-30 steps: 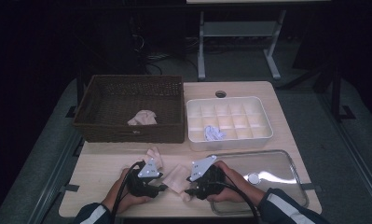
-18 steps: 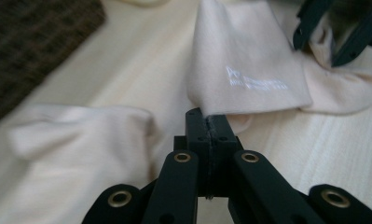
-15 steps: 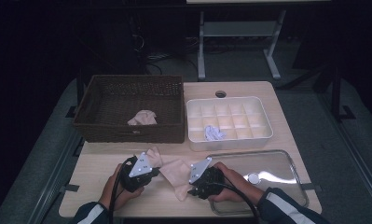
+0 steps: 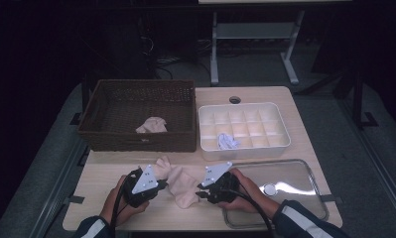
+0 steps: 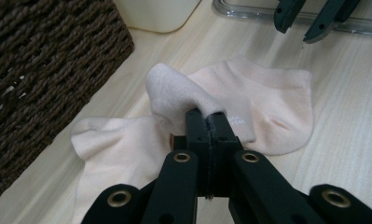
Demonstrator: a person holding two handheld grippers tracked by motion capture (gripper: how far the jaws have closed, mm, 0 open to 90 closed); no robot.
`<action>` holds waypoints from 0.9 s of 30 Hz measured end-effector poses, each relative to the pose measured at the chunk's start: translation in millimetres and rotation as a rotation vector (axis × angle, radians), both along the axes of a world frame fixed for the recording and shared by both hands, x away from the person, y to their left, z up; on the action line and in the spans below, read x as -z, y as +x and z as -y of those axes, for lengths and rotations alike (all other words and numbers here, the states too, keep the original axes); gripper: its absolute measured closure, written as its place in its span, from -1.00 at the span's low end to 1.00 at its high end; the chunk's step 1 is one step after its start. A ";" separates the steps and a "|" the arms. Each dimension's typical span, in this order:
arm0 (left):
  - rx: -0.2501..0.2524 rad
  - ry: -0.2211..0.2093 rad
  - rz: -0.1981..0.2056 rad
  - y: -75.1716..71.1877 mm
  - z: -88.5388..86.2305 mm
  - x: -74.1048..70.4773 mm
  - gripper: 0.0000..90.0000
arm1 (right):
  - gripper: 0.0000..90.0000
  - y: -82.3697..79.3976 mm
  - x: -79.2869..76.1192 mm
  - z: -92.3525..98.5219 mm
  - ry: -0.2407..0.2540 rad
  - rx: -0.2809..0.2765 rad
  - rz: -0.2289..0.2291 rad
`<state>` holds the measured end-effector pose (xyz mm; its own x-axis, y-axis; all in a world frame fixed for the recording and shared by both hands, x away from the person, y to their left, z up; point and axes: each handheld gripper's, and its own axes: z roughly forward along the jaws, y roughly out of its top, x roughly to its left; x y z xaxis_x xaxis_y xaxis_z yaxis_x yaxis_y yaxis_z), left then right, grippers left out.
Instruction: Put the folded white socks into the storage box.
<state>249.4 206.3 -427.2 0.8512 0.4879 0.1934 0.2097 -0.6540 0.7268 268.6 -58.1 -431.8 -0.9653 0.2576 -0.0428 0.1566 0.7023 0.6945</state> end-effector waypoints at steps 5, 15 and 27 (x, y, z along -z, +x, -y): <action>-0.008 0.017 0.017 2.6 0.3 4.0 0.98 | 0.64 -1.3 13.0 -20.7 -0.019 -0.031 -0.004; 0.124 0.039 -0.025 -4.2 7.9 7.5 0.92 | 0.66 12.2 21.1 -5.7 -0.136 0.016 -0.055; 0.000 -0.004 -0.118 3.4 3.2 16.7 -0.20 | 0.60 23.0 17.6 12.8 -0.200 0.072 -0.108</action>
